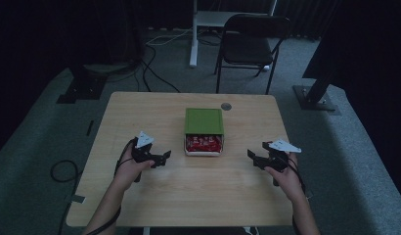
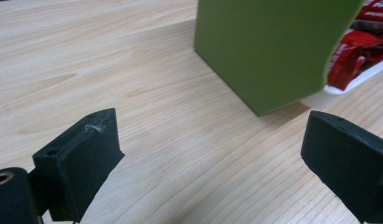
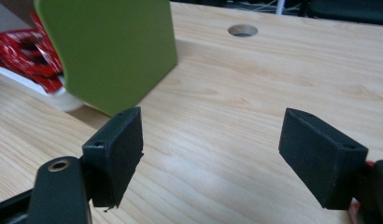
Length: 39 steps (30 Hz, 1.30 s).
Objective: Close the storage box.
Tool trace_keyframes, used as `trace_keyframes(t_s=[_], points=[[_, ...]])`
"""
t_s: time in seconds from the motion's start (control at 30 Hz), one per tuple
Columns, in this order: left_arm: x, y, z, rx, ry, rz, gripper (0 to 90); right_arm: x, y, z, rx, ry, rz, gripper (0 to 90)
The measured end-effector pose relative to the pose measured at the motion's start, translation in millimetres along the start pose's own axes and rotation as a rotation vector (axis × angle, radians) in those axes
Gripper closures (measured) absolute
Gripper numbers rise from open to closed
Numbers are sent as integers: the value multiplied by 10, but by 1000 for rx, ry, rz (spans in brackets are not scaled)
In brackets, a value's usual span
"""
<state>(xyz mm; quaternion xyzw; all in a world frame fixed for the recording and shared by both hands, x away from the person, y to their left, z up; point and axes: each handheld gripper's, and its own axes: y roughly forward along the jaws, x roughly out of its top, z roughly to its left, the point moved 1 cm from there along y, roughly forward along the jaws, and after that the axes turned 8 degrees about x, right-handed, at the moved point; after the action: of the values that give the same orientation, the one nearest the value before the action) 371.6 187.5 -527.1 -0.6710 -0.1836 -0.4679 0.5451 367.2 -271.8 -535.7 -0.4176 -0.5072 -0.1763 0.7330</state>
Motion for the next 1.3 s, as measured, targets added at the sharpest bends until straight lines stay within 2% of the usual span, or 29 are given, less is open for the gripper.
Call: trace_keyframes(t_s=[0.3, 0.43, 0.7, 0.8, 0.87, 1.07, 1.1, 1.13, 1.3], points=[[-113, -85, 87, 46, -19, 21, 54, -132, -88, -79, -31, 20, 20, 213], [-170, -138, 122, 89, -28, 41, 53, -184, -130, -102, -50, 25, 24, 213], [-282, -241, 216, 146, -72, 58, 54, -267, -188, -131, -74, 41, 31, 214], [-325, -290, 258, 182, -100, 54, 54, -307, -198, -136, -81, 52, 35, 213], [-350, -313, 284, 190, -112, 58, 53, -335, -200, -134, -79, 49, 43, 220], [-449, -383, 377, 254, -155, 107, 54, -400, -181, -117, -74, 68, 72, 220], [-449, -383, 377, 254, -155, 107, 54, -400, -181, -117, -74, 68, 72, 220], [-475, -403, 418, 277, -166, 111, 54, -407, -179, -117, -73, 65, 77, 219], [-531, -427, 492, 324, -193, 140, 54, -447, -152, -93, -76, 55, 104, 216]])
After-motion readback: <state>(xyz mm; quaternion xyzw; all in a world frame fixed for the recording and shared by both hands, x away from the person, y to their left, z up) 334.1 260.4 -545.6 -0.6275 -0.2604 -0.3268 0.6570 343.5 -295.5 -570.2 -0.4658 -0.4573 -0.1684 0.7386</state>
